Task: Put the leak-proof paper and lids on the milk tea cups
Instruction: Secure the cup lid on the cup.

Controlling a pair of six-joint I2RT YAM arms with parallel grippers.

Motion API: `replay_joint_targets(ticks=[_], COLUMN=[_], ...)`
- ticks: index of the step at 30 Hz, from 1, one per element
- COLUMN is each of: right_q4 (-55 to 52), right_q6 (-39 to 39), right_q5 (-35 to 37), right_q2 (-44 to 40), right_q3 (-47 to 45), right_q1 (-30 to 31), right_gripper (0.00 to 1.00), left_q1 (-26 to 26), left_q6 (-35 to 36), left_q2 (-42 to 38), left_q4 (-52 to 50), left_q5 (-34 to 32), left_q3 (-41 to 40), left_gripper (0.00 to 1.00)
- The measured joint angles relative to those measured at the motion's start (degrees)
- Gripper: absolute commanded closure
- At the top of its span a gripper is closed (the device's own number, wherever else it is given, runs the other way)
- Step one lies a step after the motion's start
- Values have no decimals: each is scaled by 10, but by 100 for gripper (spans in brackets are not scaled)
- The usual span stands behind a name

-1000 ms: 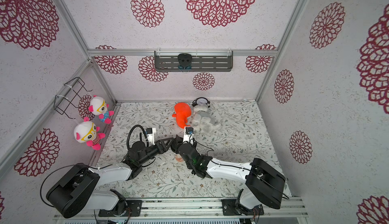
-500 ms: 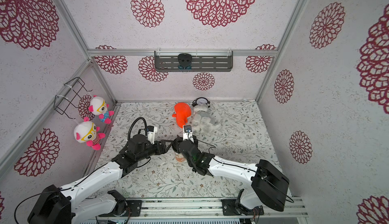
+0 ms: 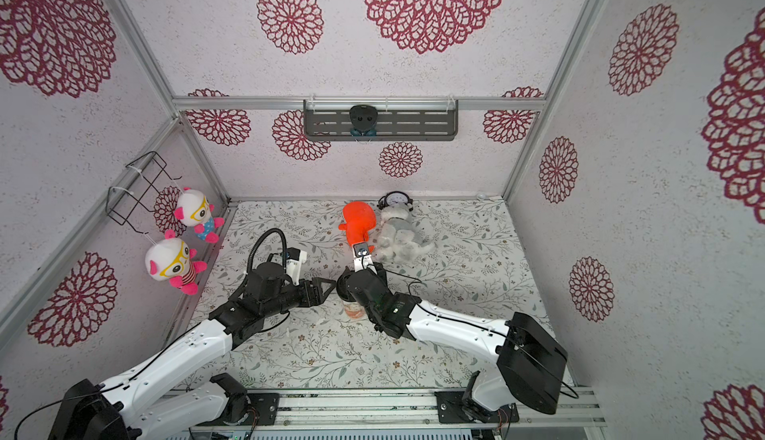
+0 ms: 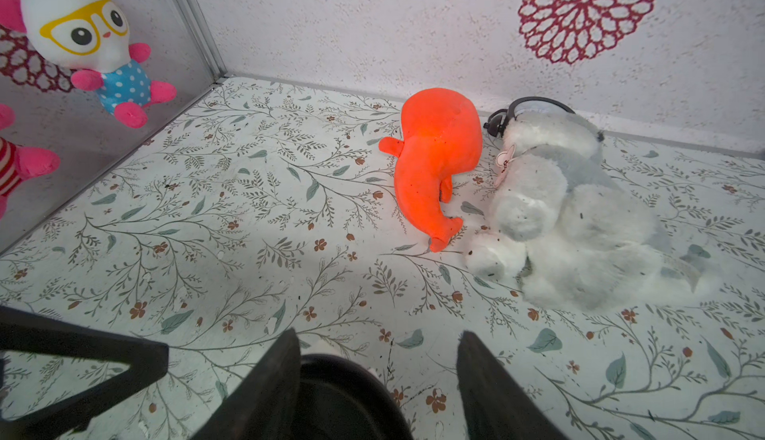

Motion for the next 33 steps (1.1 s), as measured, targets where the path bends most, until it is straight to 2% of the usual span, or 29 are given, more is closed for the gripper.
replay_joint_targets(ticks=[22, 33], right_q4=[-136, -150], right_q6=[-40, -53], right_q5=[-7, -24], right_q2=[14, 35], right_q3=[86, 113], right_q1=[-13, -30], right_gripper=[34, 34], left_q1=[1, 2], left_q6=[21, 25], left_q2=[0, 2], left_q4=[-24, -21], left_q5=[-2, 3], left_q3=[16, 21], left_gripper=[22, 21])
